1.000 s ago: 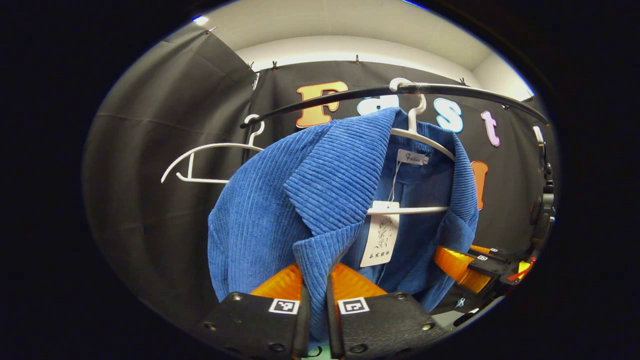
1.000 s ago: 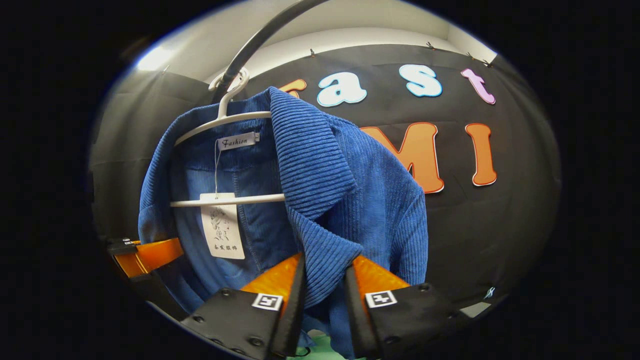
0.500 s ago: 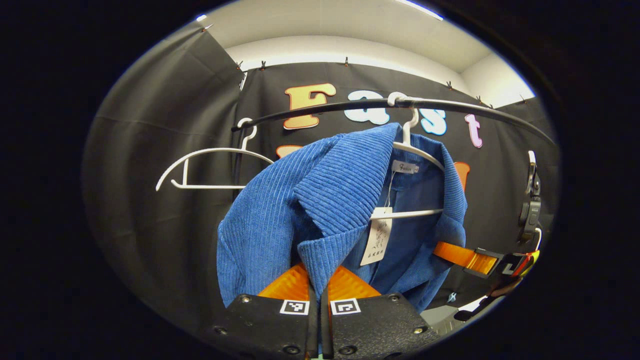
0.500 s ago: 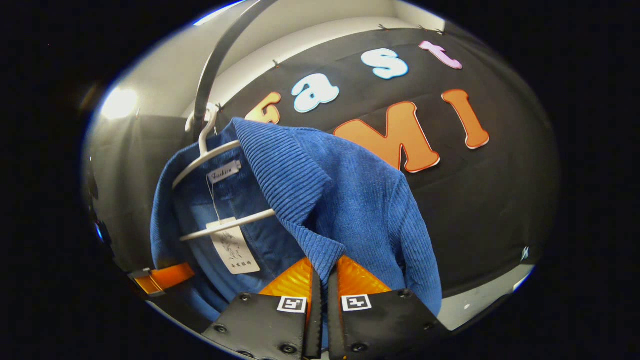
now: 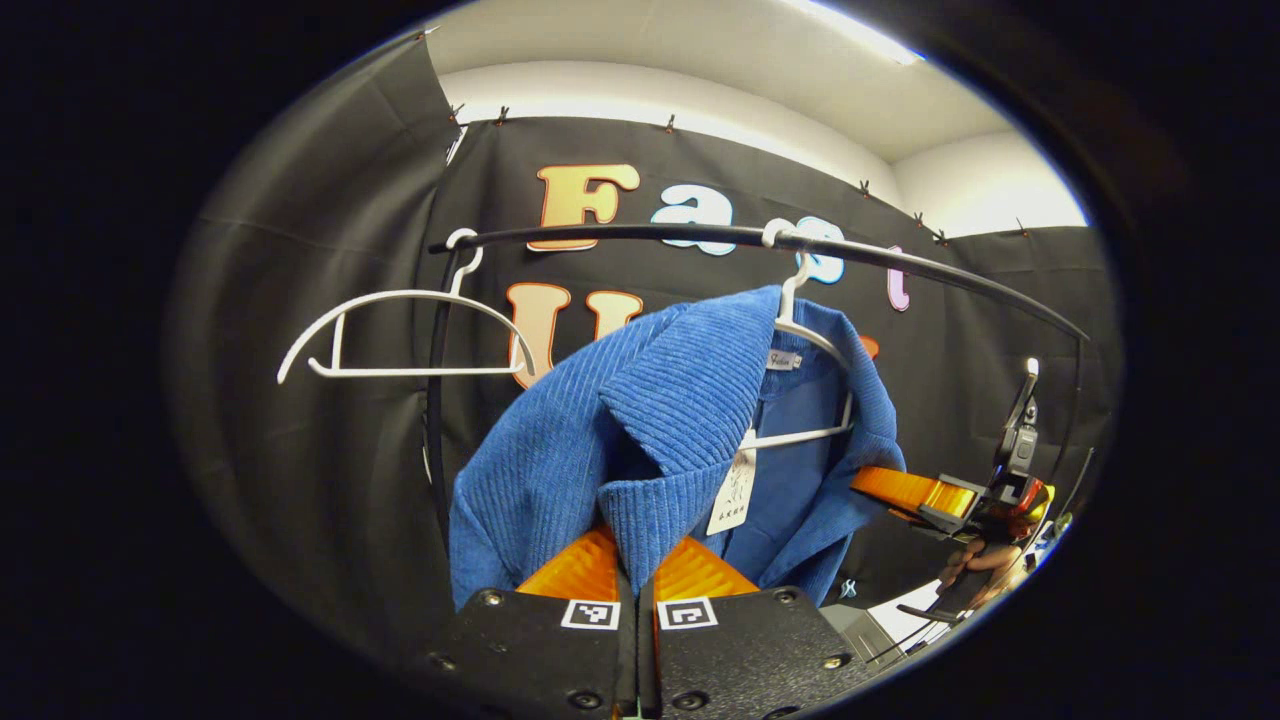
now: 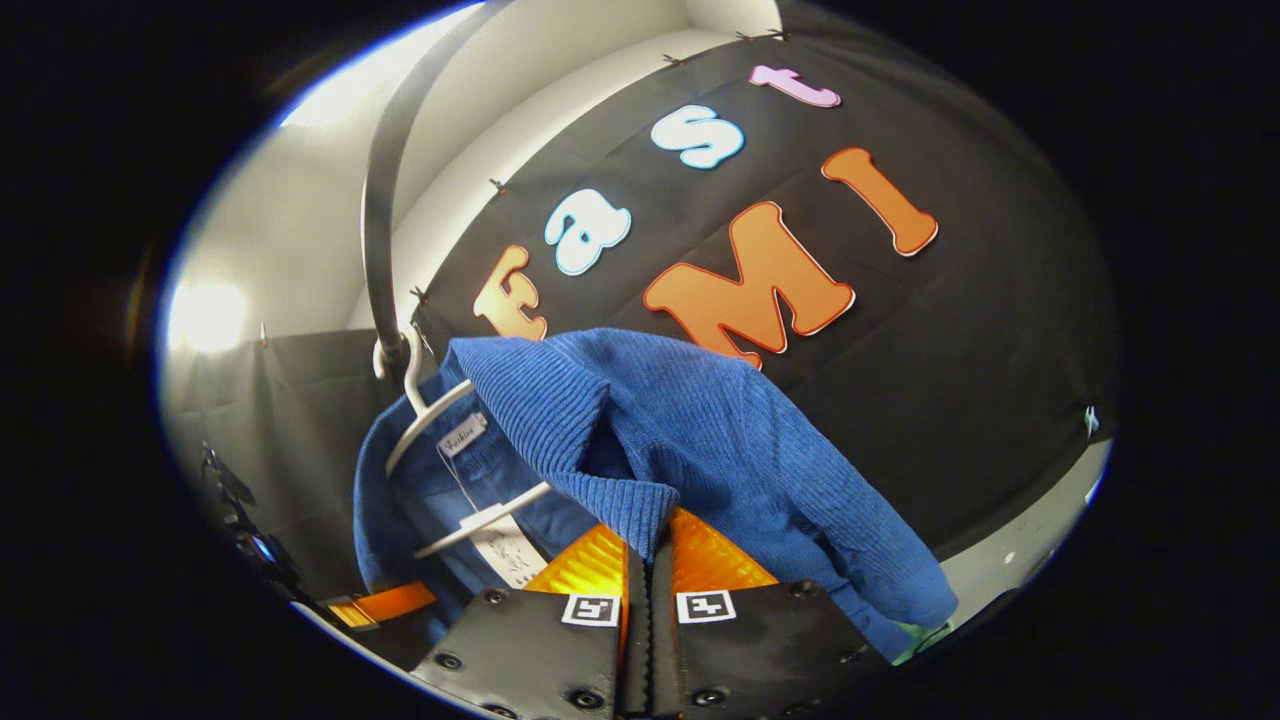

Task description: Grasp the clothes on the hanger with both hands and then place them into the laundry hamper below.

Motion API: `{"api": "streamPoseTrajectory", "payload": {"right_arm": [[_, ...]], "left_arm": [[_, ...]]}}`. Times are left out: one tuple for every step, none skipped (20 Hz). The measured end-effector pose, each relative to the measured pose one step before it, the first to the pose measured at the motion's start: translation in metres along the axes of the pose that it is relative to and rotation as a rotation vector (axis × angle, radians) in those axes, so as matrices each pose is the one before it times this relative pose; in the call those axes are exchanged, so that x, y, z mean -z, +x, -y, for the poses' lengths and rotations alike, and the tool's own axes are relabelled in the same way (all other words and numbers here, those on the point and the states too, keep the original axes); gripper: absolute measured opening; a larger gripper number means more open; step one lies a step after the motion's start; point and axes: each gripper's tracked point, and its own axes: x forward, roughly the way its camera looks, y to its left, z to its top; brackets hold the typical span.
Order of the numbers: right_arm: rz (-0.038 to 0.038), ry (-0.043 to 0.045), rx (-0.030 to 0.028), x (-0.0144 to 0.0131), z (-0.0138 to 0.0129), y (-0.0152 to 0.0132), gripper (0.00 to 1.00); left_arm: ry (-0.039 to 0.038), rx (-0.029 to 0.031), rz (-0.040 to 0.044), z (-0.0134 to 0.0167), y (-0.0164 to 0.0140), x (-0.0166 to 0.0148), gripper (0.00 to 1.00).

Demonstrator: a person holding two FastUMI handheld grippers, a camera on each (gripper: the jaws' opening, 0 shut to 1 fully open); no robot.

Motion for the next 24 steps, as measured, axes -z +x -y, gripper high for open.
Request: {"api": "streamPoseTrajectory", "payload": {"right_arm": [[0.01166, 0.04833, -0.01714, -0.00712, 0.00124, 0.00038, 0.07], [0.00845, 0.04144, -0.01279, -0.0077, 0.00081, -0.00192, 0.07], [0.00255, 0.03336, -0.01736, -0.00377, -0.00012, -0.00359, 0.07], [0.011, 0.02704, -0.01945, -0.00769, -0.00143, -0.00295, 0.07], [0.00826, 0.0182, -0.01879, -0.00651, -0.00182, -0.00006, 0.07], [0.00306, 0.00883, -0.01693, -0.00518, -0.00214, 0.00093, 0.07], [-0.00413, 0.00584, -0.01061, -0.00331, -0.00108, 0.00191, 0.07], [0.00249, 0.00818, -0.01096, -0.00522, -0.00308, -0.00188, 0.07], [0.00529, 0.0146, -0.01124, -0.00743, -0.00188, 0.00075, 0.07], [0.01221, 0.01938, -0.01684, -0.00773, -0.00262, 0.00094, 0.07], [0.01195, 0.01736, -0.01577, -0.00677, -0.00321, 0.00365, 0.07], [0.01086, 0.01111, -0.00952, -0.00585, -0.00204, 0.00226, 0.07], [0.0082, 0.00503, -0.00415, -0.00525, 0.00075, 0.00278, 0.07], [0.00757, 0.00509, -0.00356, -0.00412, 0.00164, 0.00173, 0.07], [0.00785, 0.0098, -0.00697, -0.00601, 0.0003, 0.00132, 0.07], [0.01082, 0.01046, 0.01064, -0.0057, -0.00006, 0.00409, 0.07], [0.00589, 0.00606, -0.00441, -0.00388, -0.00168, -0.00062, 0.07], [0.00296, 0.00384, -0.00195, -0.0032, -0.00063, 0.00187, 0.07], [0.0005, -0.00015, 0.00031, -0.00325, -0.00077, 0.00264, 0.07], [-0.00025, -0.00066, 0.00121, -0.00323, -0.00021, 0.00245, 0.07], [-0.00096, 0.00075, 0.00131, -0.00254, -0.00102, 0.00307, 0.07], [-0.00062, 0.00283, 0.00198, -0.00148, 0.00015, 0.00205, 0.07], [0.00062, 0.00336, -0.00015, -0.00171, -0.00035, -0.00107, 0.07], [0.00055, 0.00377, -0.0004, -0.00188, 0.00019, 0.00219, 0.07]], "left_arm": [[-0.01035, 0.0071, 0.0084, -0.00117, -0.00183, -0.00534, 0.01], [-0.01377, 0.00568, 0.00893, -0.00174, -0.00336, -0.00432, 0.02], [-0.01078, 0.00104, 0.00882, -0.00239, -0.00246, -0.00583, 0.01], [-0.00257, -0.0046, 0.00982, -0.0041, -0.00198, -0.00631, 0.0], [0.00135, -0.00393, 0.01024, -0.00391, -0.0006, -0.00741, 0.0], [-0.00268, -0.00114, 0.00718, -0.00279, -0.00033, -0.00626, 0.0], [-0.00636, -0.00171, 0.00569, -0.00234, -0.00113, -0.00627, 0.0], [-0.0074, -0.00606, 0.00403, -0.00365, -0.00081, -0.00629, 0.0], [-0.00746, -0.01038, 0.0032, -0.0053, -0.00048, -0.00609, 0.0], [-0.00419, -0.00286, 0.00743, -0.00349, 0.00111, -0.00614, 0.0], [0.00178, -0.00394, 0.0077, -0.00366, -0.00025, -0.00593, 0.0], [0.00417, -0.00446, 0.00993, -0.00428, -0.00097, -0.00624, 0.0], [0.001, -0.00026, 0.01163, -0.00286, -0.00098, -0.00599, 0.0], [-0.00226, 0.00374, 0.01061, -0.00143, 0.00065, -0.00545, 0.0], [-0.00328, 0.00603, 0.00942, -0.00082, 0.00091, -0.00583, 0.0], [-0.00277, 0.00443, 0.00751, -0.00235, 0.00033, -0.0048, 0.0], [-0.00393, 0.00243, 0.0067, -0.0028, 0.00174, -0.00526, 0.0], [-0.00326, 0.00435, 0.0035, -0.00228, 0.00212, -0.00384, 0.0], [-0.00394, 0.00206, 0.00597, -0.00265, 0.00196, -0.00416, 0.0], [-0.00475, 0.00395, 0.00378, -0.0017, 0.00262, -0.00327, 0.0], [-0.00734, 0.00367, 0.00305, -0.00188, 0.00161, -0.00297, 0.0], [-0.00623, 0.00432, 0.00333, -0.00126, 0.00267, -0.00322, 0.0], [-0.00261, -0.00113, 0.00204, -0.00299, 0.00275, -0.00273, 0.0], [0.00133, -0.00348, 0.00488, -0.00495, 0.00257, -0.0025, 0.0]]}}
